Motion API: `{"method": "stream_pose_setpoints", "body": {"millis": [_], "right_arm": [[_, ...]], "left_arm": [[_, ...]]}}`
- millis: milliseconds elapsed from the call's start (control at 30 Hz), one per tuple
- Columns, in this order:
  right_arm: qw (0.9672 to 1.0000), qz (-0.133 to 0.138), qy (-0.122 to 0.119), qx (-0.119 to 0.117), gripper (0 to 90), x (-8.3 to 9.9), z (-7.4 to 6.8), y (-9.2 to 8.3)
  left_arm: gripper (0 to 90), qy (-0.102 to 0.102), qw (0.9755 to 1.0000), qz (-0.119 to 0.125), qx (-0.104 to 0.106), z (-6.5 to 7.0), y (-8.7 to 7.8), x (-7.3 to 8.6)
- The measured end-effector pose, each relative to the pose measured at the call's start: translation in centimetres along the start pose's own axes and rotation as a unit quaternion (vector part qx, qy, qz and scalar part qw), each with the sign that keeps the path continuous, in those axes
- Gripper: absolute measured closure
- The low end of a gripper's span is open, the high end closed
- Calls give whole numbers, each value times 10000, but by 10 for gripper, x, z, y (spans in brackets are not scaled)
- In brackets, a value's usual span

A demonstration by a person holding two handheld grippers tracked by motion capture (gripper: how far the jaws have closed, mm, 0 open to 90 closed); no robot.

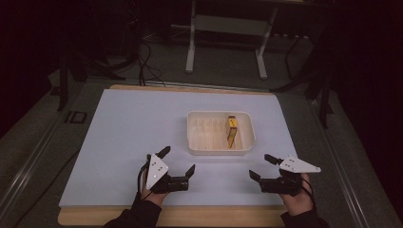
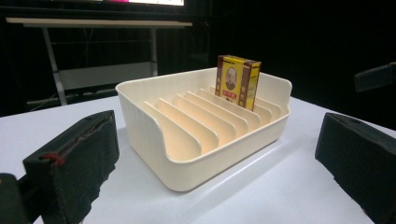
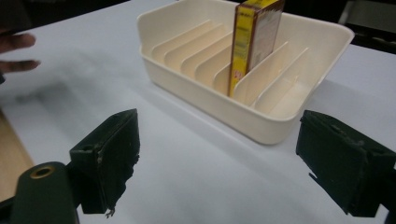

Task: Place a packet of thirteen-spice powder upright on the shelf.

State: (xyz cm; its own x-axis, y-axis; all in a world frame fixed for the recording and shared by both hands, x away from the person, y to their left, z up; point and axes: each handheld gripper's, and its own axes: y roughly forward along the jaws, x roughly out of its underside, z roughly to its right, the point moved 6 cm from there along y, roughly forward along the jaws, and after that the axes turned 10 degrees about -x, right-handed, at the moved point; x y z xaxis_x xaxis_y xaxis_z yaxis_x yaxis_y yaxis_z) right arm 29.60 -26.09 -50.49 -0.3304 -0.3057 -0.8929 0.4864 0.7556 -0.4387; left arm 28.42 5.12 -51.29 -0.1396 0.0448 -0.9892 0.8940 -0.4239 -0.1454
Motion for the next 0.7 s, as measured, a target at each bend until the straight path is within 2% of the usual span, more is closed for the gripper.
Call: {"method": "stream_pose_setpoints", "body": {"millis": [167, 433, 700], "right_arm": [[9998, -93, -56, 137, 133, 6, 6, -7], [9997, -44, -17, 229, 133, 9, 18, -18], [9998, 37, 21, 201, 139, 8, 18, -19]], "left_arm": [[7, -7, 10000, -10, 2, 0, 0, 0], [7, 3, 10000, 10, -3, 0, 0, 0], [6, -4, 10000, 10, -1, 0, 1, 0]]}}
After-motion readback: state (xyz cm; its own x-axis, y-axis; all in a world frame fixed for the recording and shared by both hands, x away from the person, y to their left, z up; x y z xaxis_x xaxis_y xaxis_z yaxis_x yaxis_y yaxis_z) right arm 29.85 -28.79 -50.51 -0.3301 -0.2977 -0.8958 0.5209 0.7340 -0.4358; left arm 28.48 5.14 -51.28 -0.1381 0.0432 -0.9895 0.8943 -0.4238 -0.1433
